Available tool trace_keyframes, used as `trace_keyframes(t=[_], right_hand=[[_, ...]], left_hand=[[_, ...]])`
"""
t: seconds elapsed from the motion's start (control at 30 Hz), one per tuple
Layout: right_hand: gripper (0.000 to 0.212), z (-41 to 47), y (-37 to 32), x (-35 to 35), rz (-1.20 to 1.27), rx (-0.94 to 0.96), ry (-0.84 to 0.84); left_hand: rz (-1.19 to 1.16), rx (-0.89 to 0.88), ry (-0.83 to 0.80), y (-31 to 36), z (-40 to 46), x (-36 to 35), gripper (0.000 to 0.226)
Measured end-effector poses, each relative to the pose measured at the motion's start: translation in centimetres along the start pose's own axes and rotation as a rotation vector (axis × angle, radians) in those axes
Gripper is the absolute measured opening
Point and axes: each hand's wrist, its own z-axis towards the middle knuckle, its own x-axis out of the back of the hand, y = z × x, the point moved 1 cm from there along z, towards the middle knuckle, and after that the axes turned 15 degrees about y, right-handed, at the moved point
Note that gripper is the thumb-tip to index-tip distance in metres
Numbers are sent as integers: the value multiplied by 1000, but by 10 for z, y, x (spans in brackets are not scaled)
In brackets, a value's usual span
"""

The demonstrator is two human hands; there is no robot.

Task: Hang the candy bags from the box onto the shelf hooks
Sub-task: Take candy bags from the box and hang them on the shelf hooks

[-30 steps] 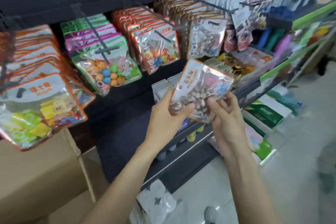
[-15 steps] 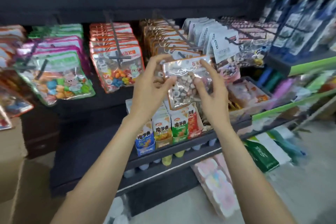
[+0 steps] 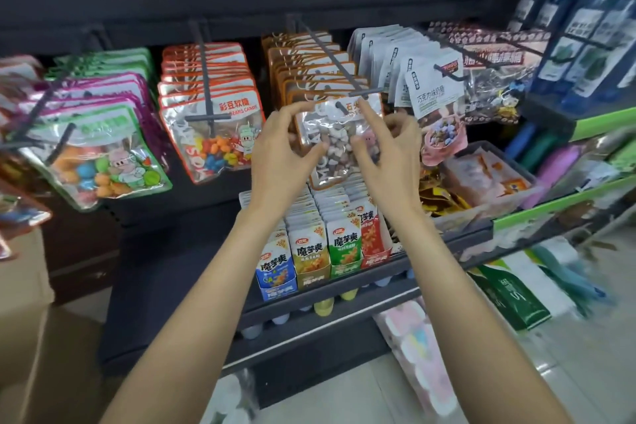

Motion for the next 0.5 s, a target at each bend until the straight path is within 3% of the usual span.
trace_keyframes(t=[0.17, 0.5], right_hand=[[59, 15, 6, -14, -257, 160, -32], [57, 13, 11, -10, -244, 213, -79]], left_hand=[[152, -124, 42, -10, 7, -12, 50], [119, -188, 35, -7, -2, -8, 62]])
